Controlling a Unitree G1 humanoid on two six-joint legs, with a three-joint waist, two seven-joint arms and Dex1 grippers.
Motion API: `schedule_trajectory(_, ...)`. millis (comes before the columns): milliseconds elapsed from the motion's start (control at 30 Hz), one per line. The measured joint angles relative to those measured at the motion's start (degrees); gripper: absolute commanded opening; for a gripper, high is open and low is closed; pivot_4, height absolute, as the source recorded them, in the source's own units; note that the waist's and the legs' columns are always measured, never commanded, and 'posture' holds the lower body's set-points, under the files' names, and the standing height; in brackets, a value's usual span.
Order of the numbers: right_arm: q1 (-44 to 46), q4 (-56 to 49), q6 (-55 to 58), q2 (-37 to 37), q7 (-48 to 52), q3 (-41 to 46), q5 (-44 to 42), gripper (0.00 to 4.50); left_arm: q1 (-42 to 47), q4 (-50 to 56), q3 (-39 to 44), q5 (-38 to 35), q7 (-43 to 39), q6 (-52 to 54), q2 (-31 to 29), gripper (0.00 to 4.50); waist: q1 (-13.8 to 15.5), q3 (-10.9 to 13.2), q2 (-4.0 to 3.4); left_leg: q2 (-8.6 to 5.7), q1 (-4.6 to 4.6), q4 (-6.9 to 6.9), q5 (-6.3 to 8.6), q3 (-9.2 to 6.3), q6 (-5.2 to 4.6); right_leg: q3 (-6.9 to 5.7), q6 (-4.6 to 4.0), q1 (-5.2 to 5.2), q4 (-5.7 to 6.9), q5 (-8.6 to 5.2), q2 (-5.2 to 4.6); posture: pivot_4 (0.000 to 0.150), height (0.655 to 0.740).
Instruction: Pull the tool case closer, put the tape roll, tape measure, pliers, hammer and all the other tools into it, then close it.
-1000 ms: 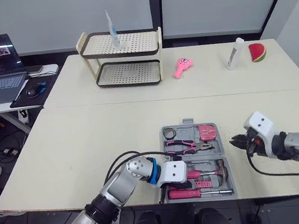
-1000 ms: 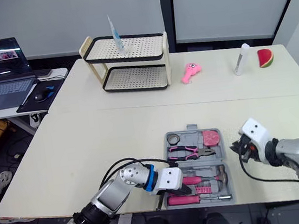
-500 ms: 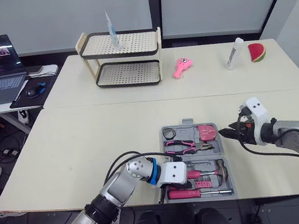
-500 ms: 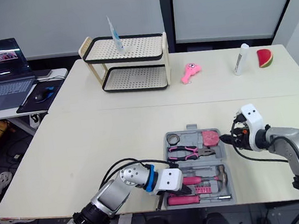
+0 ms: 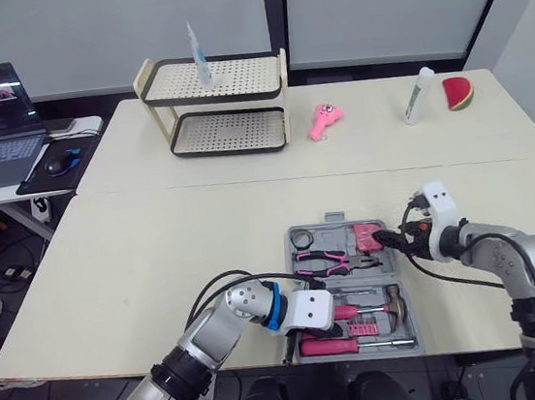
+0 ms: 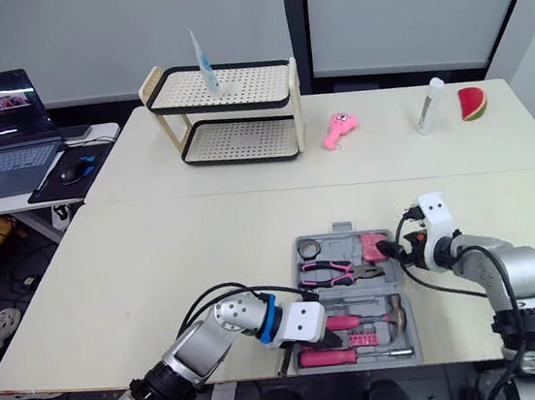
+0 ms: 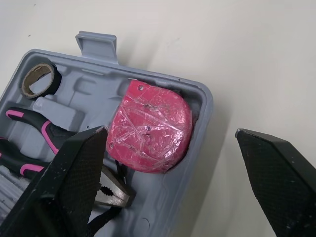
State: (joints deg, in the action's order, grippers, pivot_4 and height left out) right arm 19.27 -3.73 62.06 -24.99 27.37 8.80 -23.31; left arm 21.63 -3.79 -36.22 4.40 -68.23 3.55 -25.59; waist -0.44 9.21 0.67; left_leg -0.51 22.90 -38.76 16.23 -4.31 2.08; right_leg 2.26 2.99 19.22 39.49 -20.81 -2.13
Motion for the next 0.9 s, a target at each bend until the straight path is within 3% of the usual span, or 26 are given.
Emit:
schedule_trajectory(300, 3.08, 7.83, -2.78, 3.24, -2.40, 0.53, 0.48, 4.42, 0.27, -0.37, -0.52, 0.00, -0.19, -0.35, -0.05, 0.00, -0.09, -0.06, -0.06, 0.00, -0.02, 0.01, 0.00, 0.01, 0.00, 0.01, 0.00, 0.01, 0.01, 0.00, 0.00, 0.150, 0.7290)
schedule_trajectory(900, 4.85, 12.83, -4.37, 4.52, 6.19, 0.88, -3.44, 4.42, 1.22, -1.51, -1.40, 0.12, -1.17, -3.34, -1.52, 0.00, -1.38, -0.33, -0.18, 0.06, -0.11, 0.14, 0.00, 0.01, -0.01, 0.03, 0.00, 0.00, -0.01, 0.00, 0.06, 0.150, 0.7290)
